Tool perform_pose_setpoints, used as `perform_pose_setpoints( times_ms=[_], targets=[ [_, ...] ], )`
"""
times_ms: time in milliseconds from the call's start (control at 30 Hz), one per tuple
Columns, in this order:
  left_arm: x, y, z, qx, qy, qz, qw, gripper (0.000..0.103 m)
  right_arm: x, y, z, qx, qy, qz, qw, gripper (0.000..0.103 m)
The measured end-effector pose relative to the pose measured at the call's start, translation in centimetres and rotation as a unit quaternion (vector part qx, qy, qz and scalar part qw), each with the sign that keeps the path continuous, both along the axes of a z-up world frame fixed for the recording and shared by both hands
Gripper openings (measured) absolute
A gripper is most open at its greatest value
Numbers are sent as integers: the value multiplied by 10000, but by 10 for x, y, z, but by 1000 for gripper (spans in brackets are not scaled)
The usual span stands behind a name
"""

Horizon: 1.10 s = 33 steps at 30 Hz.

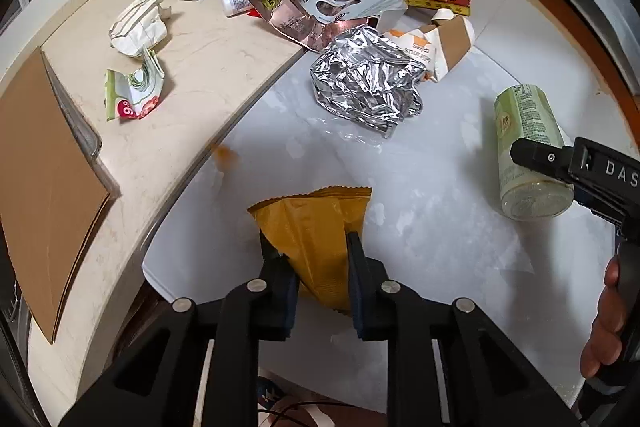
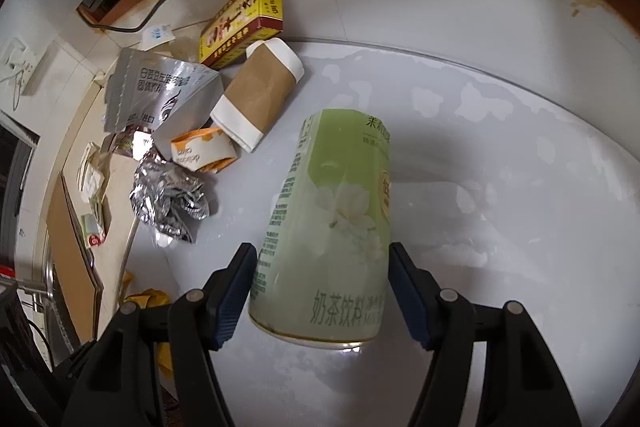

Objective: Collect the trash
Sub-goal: 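Grasp the yellow snack bag with the left tool while the right tool grasps the green can, then carry the bag and can down to the floor bin and release both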

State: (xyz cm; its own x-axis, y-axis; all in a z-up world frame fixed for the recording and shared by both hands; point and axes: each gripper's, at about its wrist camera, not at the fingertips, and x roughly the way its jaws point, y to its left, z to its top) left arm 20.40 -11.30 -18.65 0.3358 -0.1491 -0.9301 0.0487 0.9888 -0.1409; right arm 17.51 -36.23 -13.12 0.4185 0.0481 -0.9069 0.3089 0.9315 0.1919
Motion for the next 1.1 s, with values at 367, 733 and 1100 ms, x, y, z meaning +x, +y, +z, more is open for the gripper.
perform_pose_setpoints(
  times_ms=[367, 733, 1100],
  targets=[
    [-51, 23, 33, -408, -379, 45, 9984, 14, -39, 22, 21, -56, -262, 255, 9993, 66],
    [-123, 104, 71, -1038, -828, 575, 9895, 14, -80, 84, 47, 80, -611, 1119, 9918, 66],
    [-187, 145, 56, -855, -716, 904, 9896, 14, -117, 178, 37, 182, -548, 2622, 9633, 66]
  ],
)
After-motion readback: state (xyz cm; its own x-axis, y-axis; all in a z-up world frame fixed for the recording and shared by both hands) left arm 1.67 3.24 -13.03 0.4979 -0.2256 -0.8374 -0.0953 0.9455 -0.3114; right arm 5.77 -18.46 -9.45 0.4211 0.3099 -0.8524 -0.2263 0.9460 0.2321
